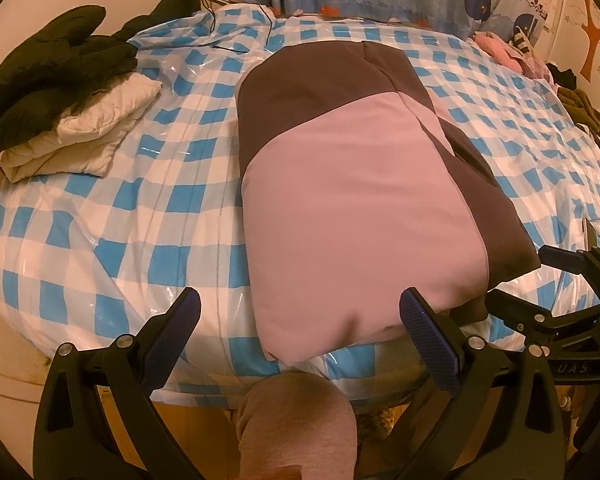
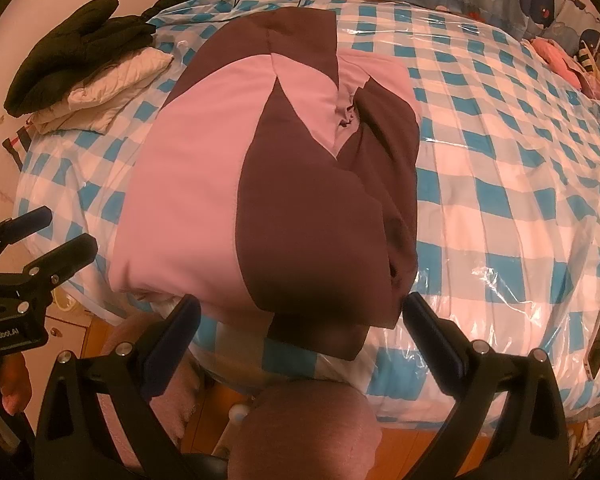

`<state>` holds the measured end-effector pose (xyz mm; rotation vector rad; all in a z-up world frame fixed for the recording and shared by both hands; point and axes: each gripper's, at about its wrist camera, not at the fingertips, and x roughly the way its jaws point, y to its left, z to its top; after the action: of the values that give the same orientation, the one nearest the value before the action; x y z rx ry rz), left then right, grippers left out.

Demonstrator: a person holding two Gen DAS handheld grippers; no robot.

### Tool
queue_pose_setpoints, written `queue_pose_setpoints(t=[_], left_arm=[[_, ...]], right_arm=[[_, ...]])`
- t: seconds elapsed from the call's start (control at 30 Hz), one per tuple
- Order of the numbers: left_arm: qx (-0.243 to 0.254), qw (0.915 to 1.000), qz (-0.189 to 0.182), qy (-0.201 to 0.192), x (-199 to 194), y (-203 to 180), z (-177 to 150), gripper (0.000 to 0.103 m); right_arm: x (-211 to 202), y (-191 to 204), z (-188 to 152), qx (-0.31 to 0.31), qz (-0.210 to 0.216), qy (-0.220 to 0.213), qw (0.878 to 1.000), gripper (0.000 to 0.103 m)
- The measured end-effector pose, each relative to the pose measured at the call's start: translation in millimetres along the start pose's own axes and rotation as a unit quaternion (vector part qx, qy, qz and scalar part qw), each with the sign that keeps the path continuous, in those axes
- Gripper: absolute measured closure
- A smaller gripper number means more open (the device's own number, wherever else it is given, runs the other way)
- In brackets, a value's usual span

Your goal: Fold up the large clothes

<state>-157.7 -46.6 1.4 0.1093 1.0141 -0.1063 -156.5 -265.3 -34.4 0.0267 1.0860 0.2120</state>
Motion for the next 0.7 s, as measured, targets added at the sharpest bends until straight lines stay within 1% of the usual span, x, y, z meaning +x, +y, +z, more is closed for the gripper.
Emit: queue_pose_setpoints(t=[0.7], left_arm=[[0.000,1.0000,0.002,0.000,-0.5,-2.5,0.6,0.007]], right_arm=[[0.5,0.3,0.7,0.001,0.000,0.000,1.000,0.006]])
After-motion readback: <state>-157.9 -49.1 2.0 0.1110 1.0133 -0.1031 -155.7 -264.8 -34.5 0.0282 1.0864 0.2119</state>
